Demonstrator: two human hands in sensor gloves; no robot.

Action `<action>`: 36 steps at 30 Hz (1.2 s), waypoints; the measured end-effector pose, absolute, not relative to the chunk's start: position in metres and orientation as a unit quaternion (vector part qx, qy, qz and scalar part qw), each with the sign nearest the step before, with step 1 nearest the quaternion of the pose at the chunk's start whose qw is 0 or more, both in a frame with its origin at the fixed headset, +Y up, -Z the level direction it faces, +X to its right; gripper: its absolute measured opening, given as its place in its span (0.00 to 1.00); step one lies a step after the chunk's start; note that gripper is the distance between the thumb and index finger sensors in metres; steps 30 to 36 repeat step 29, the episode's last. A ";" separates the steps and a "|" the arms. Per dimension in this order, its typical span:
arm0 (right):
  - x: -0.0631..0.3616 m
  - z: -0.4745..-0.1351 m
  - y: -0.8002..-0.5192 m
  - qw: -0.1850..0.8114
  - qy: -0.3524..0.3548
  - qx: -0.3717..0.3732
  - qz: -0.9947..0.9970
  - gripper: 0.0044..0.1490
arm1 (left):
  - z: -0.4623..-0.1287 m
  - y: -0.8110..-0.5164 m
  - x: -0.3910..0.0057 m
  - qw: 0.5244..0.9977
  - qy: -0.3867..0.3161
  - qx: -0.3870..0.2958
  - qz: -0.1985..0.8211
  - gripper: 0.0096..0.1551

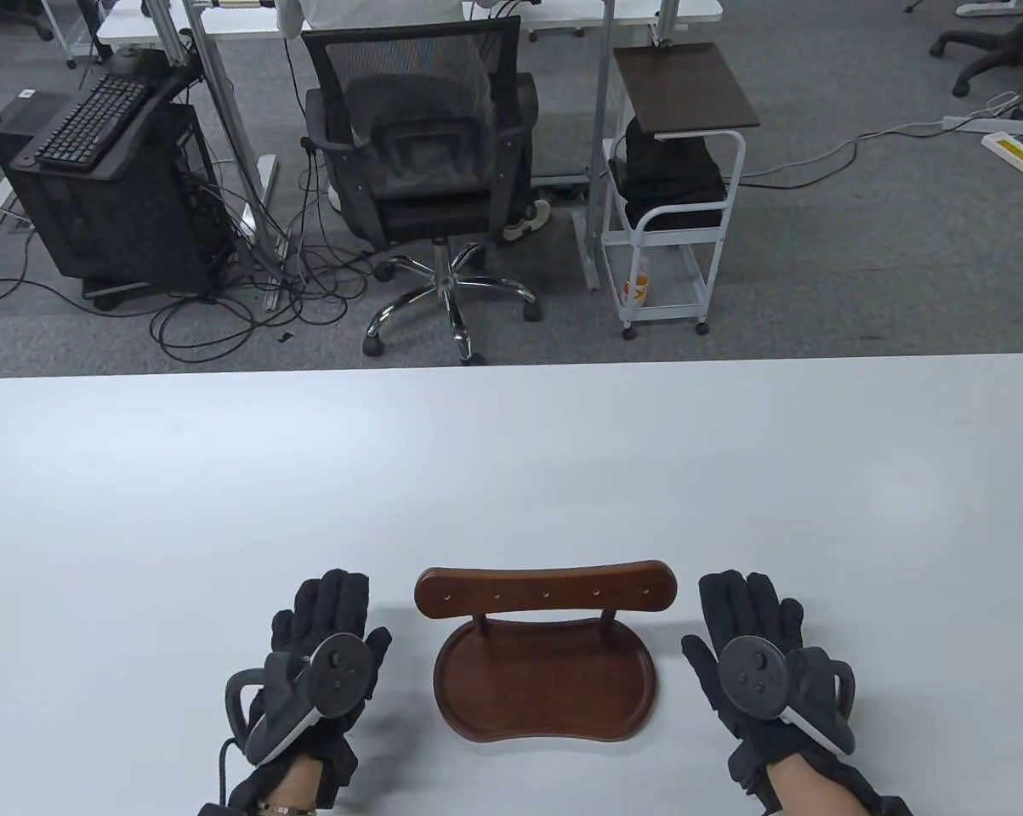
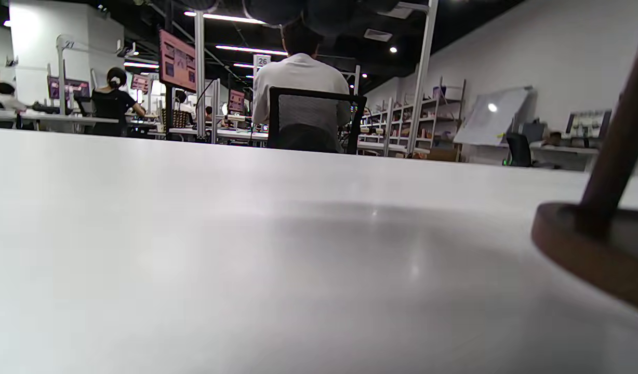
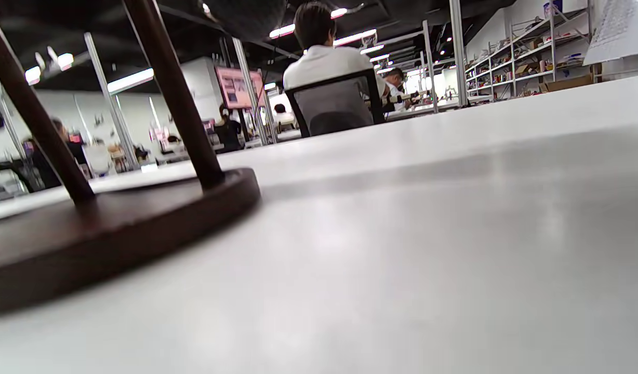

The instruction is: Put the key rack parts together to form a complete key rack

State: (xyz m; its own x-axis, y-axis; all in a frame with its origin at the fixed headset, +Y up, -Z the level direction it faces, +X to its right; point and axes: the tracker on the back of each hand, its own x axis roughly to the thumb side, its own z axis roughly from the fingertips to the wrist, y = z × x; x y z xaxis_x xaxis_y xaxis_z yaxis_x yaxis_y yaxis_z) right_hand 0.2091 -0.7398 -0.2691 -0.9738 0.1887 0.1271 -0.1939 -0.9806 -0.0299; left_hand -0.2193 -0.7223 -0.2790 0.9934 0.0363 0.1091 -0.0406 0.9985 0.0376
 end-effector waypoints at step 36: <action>0.209 -0.270 -0.748 0.108 -0.012 0.070 0.992 0.44 | -0.278 -0.735 -0.207 0.997 -0.076 -0.022 -0.020 0.42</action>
